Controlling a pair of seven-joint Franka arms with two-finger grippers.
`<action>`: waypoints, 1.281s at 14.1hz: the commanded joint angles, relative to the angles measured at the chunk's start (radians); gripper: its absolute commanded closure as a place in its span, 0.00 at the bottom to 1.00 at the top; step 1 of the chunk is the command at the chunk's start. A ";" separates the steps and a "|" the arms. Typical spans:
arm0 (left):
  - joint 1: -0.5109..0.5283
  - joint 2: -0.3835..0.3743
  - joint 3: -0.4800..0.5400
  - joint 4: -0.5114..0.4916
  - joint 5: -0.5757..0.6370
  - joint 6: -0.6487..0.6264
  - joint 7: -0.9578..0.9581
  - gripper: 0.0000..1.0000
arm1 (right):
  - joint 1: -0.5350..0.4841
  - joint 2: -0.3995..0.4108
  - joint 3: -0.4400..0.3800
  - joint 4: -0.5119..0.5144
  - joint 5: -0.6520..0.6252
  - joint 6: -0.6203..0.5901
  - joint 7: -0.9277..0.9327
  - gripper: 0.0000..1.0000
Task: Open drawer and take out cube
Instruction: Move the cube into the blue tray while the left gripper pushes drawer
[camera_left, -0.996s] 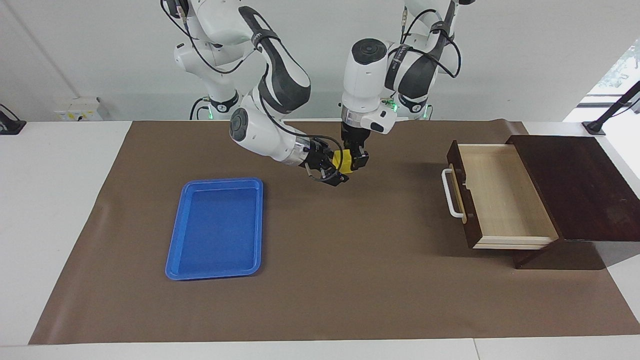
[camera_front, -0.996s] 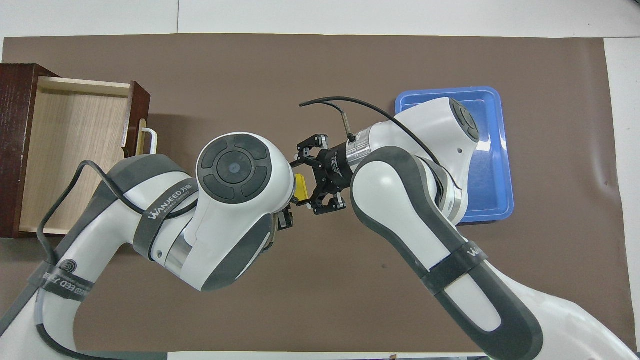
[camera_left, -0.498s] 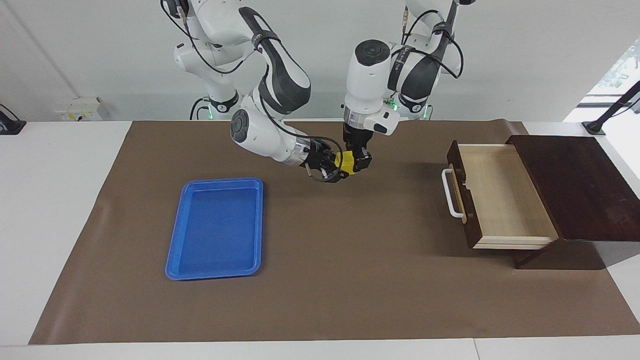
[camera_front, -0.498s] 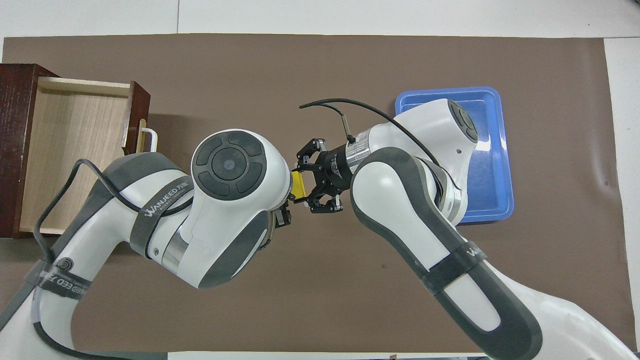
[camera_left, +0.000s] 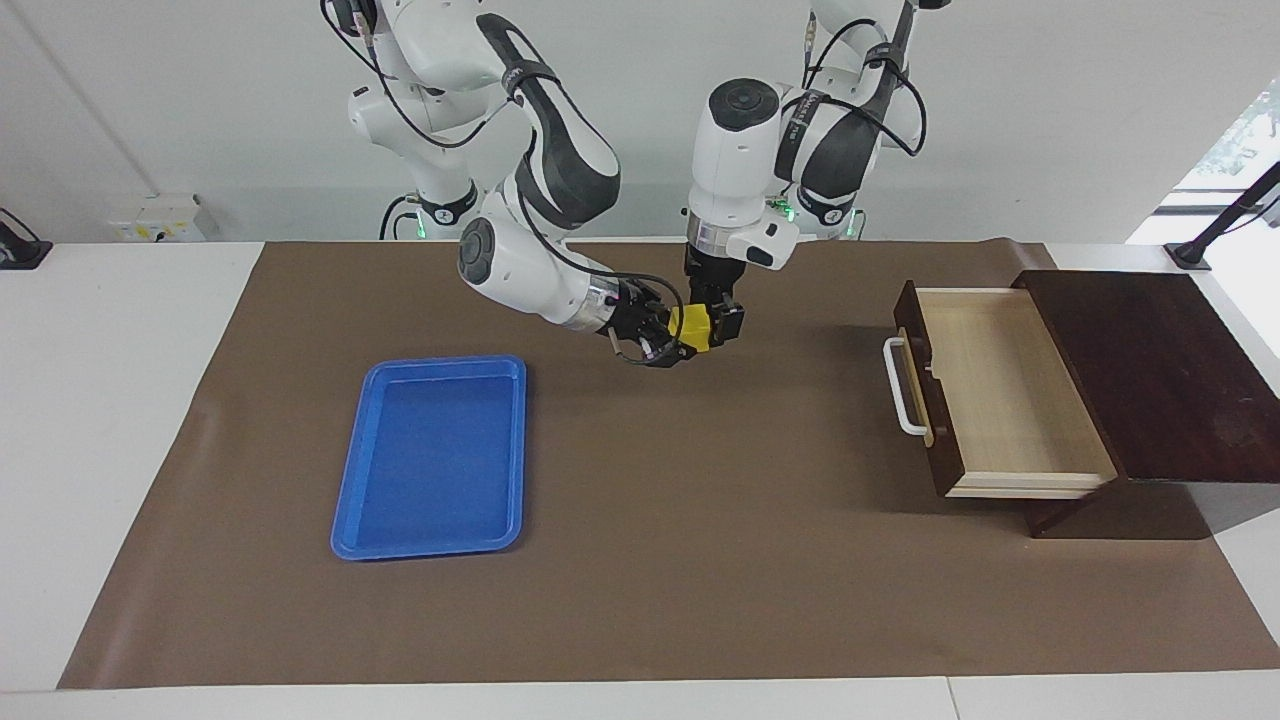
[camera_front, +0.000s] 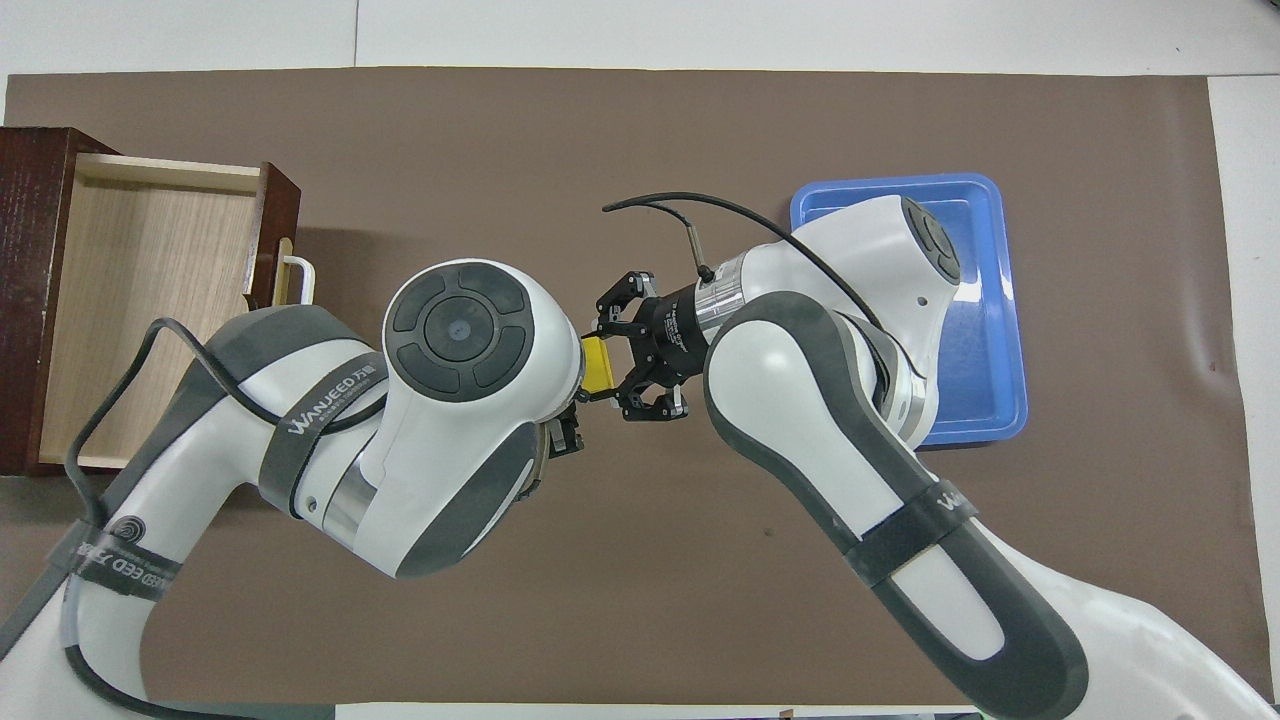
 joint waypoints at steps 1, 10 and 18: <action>0.082 -0.019 0.009 -0.017 0.015 -0.013 0.045 0.00 | -0.013 0.004 0.008 0.009 0.017 0.004 -0.013 1.00; 0.414 -0.036 0.011 -0.162 0.017 0.110 0.635 0.00 | -0.235 0.024 0.001 0.103 -0.027 -0.177 -0.063 1.00; 0.578 -0.022 0.011 -0.159 0.074 0.139 0.884 0.00 | -0.468 0.065 -0.004 0.071 -0.184 -0.205 -0.186 1.00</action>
